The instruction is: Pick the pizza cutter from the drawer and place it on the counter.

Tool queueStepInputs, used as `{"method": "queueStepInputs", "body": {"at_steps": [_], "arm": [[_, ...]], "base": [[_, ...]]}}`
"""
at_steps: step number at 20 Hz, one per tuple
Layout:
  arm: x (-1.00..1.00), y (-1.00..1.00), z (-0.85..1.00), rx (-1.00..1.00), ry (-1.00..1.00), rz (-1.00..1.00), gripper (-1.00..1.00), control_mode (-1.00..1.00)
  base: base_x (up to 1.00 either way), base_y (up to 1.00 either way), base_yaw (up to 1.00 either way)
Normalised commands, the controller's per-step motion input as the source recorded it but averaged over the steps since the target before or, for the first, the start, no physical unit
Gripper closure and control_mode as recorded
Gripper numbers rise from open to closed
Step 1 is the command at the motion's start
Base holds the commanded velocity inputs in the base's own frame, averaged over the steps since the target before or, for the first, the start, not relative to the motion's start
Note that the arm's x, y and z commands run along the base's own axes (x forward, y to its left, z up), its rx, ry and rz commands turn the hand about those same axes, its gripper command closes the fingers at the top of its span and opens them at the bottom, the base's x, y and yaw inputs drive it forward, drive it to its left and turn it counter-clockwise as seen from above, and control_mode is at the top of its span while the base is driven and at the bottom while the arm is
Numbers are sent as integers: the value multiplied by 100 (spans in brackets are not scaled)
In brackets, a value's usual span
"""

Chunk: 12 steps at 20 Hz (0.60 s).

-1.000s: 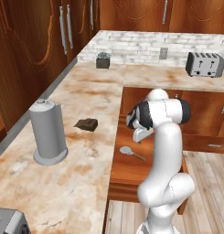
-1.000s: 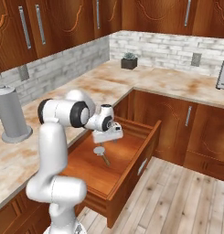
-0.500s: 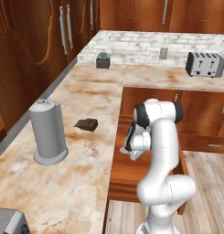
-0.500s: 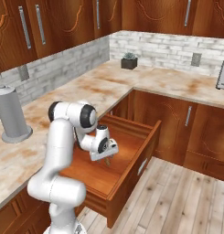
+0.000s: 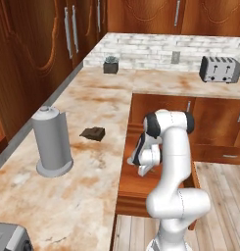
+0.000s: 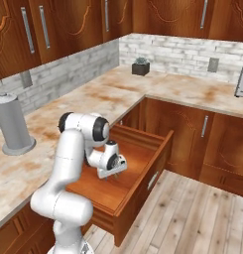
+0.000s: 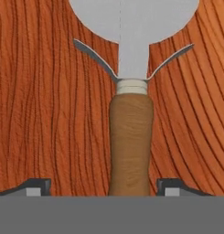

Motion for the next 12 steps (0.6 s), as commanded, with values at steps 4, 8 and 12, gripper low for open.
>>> {"method": "queueStepInputs", "body": {"at_steps": [4,8,12], "arm": [[-16,-67,-45,4,-7,-2,100,-100],[-39,-76,-6,0,-23,-7,100,-100],[-50,-42,92,6,-51,-1,100,-100]], "base": [[0,0,0],[0,0,0],[0,0,0]]}}
